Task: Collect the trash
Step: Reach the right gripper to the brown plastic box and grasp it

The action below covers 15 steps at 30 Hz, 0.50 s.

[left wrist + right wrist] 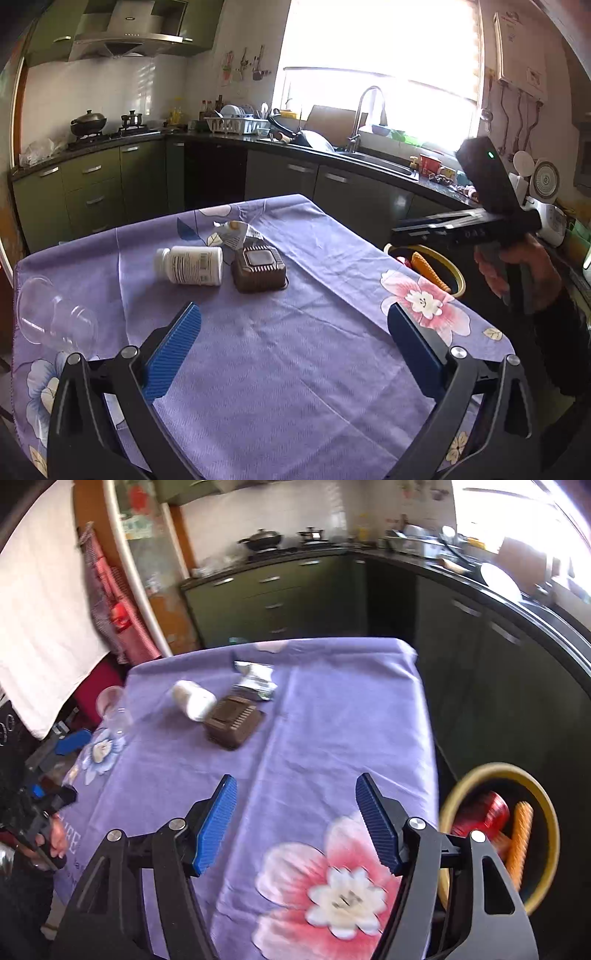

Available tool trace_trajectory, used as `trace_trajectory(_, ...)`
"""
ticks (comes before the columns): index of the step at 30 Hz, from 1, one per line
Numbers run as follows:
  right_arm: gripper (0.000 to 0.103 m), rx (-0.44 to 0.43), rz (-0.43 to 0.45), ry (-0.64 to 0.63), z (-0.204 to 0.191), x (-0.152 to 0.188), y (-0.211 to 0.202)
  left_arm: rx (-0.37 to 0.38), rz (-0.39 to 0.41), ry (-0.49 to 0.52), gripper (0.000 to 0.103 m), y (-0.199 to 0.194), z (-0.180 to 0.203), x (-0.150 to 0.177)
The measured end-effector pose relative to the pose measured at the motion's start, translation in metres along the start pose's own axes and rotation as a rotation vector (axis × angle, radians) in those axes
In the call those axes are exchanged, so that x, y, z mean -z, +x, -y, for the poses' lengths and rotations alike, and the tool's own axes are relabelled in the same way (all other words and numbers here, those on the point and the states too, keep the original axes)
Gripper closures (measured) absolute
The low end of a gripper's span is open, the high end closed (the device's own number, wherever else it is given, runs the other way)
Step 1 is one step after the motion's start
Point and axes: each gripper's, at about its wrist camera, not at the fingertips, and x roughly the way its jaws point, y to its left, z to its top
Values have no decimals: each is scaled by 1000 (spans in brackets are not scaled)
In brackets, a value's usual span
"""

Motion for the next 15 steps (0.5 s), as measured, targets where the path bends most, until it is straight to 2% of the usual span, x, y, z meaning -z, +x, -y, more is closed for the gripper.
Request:
trace_trajectory(3, 25, -76, -30, -201, -27, -24, 36, 33, -11, -4, 7, 0, 0, 6)
trace_trajectory(6, 23, -99, -80, -325, -37, -37, 71, 69, -26, -26, 7, 7, 0, 8)
trace_trajectory(15, 22, -186, -210, -478, -31, -44, 141, 84, -61, -64, 7, 17, -9, 15)
